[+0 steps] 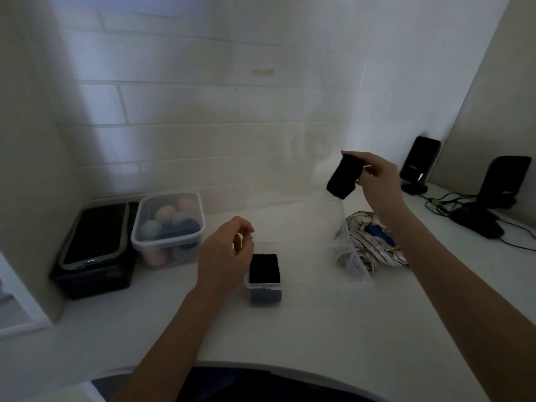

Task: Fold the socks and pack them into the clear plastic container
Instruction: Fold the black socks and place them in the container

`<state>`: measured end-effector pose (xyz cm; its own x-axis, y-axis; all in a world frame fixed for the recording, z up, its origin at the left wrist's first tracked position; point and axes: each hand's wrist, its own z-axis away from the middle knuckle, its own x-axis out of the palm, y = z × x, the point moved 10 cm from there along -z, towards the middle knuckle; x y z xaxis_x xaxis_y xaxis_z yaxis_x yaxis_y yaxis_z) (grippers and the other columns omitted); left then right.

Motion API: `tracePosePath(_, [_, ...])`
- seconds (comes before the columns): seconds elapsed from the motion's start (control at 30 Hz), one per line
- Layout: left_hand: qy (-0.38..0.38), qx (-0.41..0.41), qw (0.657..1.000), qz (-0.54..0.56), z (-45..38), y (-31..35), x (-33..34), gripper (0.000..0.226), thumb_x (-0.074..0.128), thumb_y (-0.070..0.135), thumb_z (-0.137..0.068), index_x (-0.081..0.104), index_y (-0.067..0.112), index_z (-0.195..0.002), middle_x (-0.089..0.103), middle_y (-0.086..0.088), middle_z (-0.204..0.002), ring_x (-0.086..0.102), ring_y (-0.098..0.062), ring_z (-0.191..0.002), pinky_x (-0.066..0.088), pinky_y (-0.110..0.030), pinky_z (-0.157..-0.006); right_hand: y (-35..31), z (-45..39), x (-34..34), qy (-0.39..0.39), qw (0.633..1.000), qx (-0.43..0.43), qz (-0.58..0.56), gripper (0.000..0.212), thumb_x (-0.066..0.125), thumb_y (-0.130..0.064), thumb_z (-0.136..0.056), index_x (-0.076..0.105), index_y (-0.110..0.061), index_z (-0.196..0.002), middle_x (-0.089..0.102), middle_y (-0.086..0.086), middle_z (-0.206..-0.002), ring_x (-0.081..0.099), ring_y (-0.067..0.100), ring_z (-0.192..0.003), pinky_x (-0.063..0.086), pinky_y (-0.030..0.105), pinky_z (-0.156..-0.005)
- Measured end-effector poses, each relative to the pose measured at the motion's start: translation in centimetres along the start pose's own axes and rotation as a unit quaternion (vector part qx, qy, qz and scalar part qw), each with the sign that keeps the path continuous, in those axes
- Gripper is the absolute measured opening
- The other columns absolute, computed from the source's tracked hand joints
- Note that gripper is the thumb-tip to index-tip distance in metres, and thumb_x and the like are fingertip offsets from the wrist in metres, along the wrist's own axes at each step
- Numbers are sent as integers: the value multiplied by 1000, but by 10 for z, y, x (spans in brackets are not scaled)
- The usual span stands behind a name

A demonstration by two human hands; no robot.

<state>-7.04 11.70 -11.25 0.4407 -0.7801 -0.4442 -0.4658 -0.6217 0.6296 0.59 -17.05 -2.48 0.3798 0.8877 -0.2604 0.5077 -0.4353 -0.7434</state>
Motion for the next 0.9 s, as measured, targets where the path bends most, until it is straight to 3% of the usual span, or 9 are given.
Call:
tracePosePath(0.1, [31, 28, 999, 2, -7, 14, -8, 17, 49, 30, -79, 60, 24, -89, 61, 9, -77, 53, -10, -61, 43, -26, -55, -31, 11, -3, 17, 999, -42, -30, 47, 52, 15, -78, 67, -18, -107, 70, 5, -97, 63, 9, -78, 53, 22, -75])
tracePosePath(0.17, [5, 52, 998, 27, -15, 33, -5, 33, 52, 44, -76, 60, 28, -104, 62, 10, -95, 55, -5, -76, 44, -20, -61, -53, 21, 2, 11, 997, -67, -35, 43, 57, 12, -77, 69, -19, -104, 70, 5, -89, 61, 15, -79, 50, 24, -73])
tracePosePath(0.23, [-78, 41, 991, 105, -28, 51, 10, 59, 61, 53, -68, 52, 31, -121, 58, 13, -115, 55, 1, -98, 46, -13, -75, -68, 31, 13, -13, 996, -62, -67, 42, 57, 13, -75, 69, -18, -101, 71, 3, -87, 63, 8, -75, 52, 21, -69])
tracePosePath(0.3, [-180, 0, 964, 194, -38, 63, 34, 74, 67, 54, -59, 46, 34, -127, 57, 14, -123, 54, 1, -113, 44, -15, -93, -71, 39, 27, -45, 993, -27, -109, 43, 54, 17, -75, 70, -14, -100, 71, 6, -88, 64, 1, -68, 53, 18, -62])
tracePosePath(0.4, [-265, -70, 909, 314, -41, 66, 61, 49, 74, 38, -61, 58, 35, -107, 71, 13, -100, 66, -6, -99, 51, -23, -89, -59, 48, 46, -87, 987, 38, -130, 40, 50, 17, -77, 69, -5, -105, 72, 8, -82, 64, 4, -61, 55, 24, -53])
tracePosePath(0.47, [-254, -99, 901, 339, -40, 61, 66, 24, 71, 25, -75, 65, 26, -98, 75, 3, -87, 71, -17, -87, 56, -32, -83, -50, 52, 52, -100, 985, 69, -124, 44, 45, 17, -78, 68, -6, -108, 70, -1, -69, 58, 4, -49, 45, 21, -42])
tracePosePath(0.53, [-231, -121, 896, 359, -37, 57, 65, 11, 61, 20, -86, 68, 20, -95, 76, -4, -79, 73, -24, -79, 58, -34, -77, -41, 54, 56, -112, 981, 101, -118, 43, 45, 13, -80, 67, -12, -108, 68, -2, -72, 57, 6, -51, 42, 21, -41])
tracePosePath(0.67, [-202, -150, 894, 371, -34, 50, 63, 21, 49, 23, -94, 68, 14, -92, 75, -4, -74, 73, -24, -70, 59, -29, -68, -29, 63, 63, -133, 950, 187, -213, 31, 50, 2, -86, 66, -15, -106, 67, 1, -75, 62, 12, -65, 46, 23, -46])
tracePosePath(0.9, [-251, -160, 871, 391, -28, 51, 77, 13, 59, 21, -87, 68, 17, -96, 76, -4, -81, 72, -25, -72, 59, -31, -72, -14, 63, 65, -86, 955, 224, -176, 25, 44, -2, -90, 66, -11, -97, 65, 6, -72, 61, 11, -52, 45, 21, -41])
